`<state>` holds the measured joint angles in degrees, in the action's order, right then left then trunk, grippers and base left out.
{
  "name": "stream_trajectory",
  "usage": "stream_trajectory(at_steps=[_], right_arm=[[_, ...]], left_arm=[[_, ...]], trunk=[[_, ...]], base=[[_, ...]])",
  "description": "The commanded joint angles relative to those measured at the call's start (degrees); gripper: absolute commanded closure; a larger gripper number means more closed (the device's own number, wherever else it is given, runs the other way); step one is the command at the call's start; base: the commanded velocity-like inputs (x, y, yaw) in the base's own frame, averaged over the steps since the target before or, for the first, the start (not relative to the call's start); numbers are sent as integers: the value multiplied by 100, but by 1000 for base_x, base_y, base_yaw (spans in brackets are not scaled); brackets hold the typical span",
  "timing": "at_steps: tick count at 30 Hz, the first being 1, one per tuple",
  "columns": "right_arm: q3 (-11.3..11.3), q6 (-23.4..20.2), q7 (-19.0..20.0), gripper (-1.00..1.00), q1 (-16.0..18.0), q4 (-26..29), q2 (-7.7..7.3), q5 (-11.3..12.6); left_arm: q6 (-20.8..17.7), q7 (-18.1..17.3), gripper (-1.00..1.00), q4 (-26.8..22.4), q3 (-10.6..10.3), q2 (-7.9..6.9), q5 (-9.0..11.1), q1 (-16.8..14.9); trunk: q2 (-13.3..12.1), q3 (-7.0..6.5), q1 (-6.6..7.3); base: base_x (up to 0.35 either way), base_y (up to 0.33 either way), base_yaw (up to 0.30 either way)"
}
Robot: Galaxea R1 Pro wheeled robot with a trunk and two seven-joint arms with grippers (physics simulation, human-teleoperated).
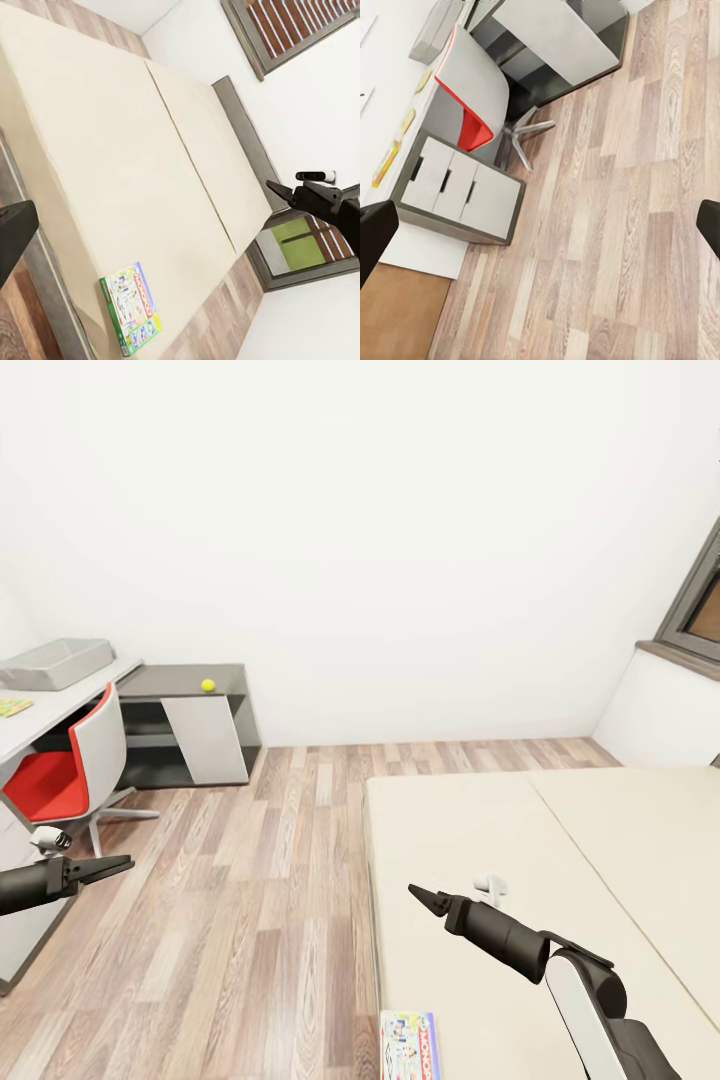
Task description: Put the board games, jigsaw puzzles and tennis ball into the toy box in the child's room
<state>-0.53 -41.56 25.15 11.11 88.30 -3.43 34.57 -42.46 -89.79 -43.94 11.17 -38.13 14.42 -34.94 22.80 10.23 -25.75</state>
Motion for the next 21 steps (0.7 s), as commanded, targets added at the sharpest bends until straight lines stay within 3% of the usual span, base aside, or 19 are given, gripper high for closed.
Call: stream_trajectory(at_steps=[1,21], right_arm=[[-6,-35,8,-100,5,3,0,15],[-8,-36,-1,-100,5,-1,-8,15]], left_arm=[[-61,-21,-100,0,-2,-2,-1,-4],[-61,-21,-100,0,-4,-1,-1,-4]], trunk=[[11,2,-4],[11,-186,-4]], base=[[0,0,0],[0,0,0]])
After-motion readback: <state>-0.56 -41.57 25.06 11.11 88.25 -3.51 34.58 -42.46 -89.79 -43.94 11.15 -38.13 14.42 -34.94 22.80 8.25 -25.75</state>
